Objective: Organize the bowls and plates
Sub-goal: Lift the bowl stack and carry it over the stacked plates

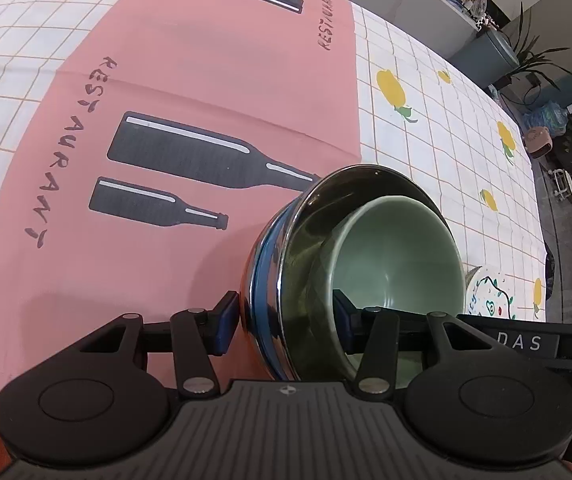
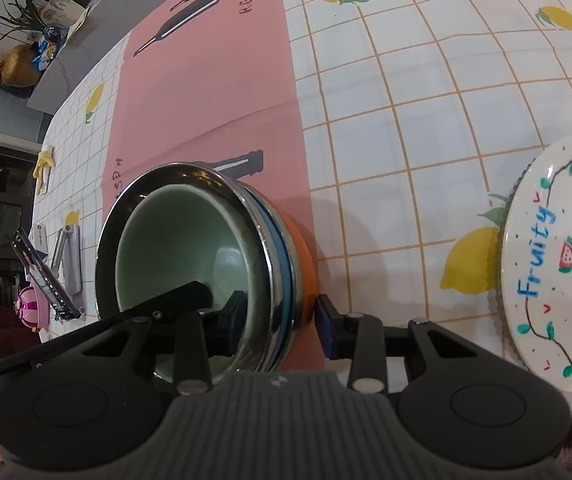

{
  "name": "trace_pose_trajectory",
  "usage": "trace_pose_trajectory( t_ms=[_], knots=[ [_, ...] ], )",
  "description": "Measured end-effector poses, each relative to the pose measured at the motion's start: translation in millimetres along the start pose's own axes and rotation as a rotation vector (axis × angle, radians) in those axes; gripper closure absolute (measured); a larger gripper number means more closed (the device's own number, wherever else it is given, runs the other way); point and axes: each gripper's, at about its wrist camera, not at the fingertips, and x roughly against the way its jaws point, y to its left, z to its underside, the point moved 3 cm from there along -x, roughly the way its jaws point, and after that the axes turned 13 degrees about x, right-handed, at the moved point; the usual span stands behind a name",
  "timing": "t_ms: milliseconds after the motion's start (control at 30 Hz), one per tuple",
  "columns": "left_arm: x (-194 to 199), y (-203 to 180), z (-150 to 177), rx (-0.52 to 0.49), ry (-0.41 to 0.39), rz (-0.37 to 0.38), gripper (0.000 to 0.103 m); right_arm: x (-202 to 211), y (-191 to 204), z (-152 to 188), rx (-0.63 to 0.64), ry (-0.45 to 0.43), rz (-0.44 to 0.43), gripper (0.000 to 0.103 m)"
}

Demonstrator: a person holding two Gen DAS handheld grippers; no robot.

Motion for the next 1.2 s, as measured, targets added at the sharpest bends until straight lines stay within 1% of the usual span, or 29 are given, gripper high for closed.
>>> trace_pose_trajectory(
  t_ms=[233,400,533,633,933,1067,1200],
  knots=[
    [10.6,-15.8,13.1,-0.018,-0.017,0.003,0.048,18.3,-4.4,9.6,0.004,-0.023,-0.006,0.067],
    [11.3,-36.8,27.7,-0.036,-0.01,0.019,0.049,39.3,-18.8,19.2,0.005,-0.047,0.005,0.067],
    [8.2,-62.9,42.0,-0.072,-0.008,0.035,0.049,60.3,-39.8,28.1,-0.009,-0.079,0.016,0.067],
    [2.8,-86.9,52.6,-0.109,0.007,0.051,0.049,79.6,-60.6,33.1,-0.046,-0.108,0.026,0.068],
    [-26.6,-152.9,75.3,-0.166,0.067,0.105,0.051,131.7,-121.5,43.7,-0.124,-0.161,0.113,0.068],
    [-39.7,-171.4,82.6,-0.186,0.088,0.108,0.052,142.4,-146.2,45.0,-0.161,-0.17,0.128,0.068],
    [-48.8,-181.2,87.7,-0.188,0.108,0.099,0.052,148.2,-161.8,46.2,-0.17,-0.178,0.138,0.069]
  ],
)
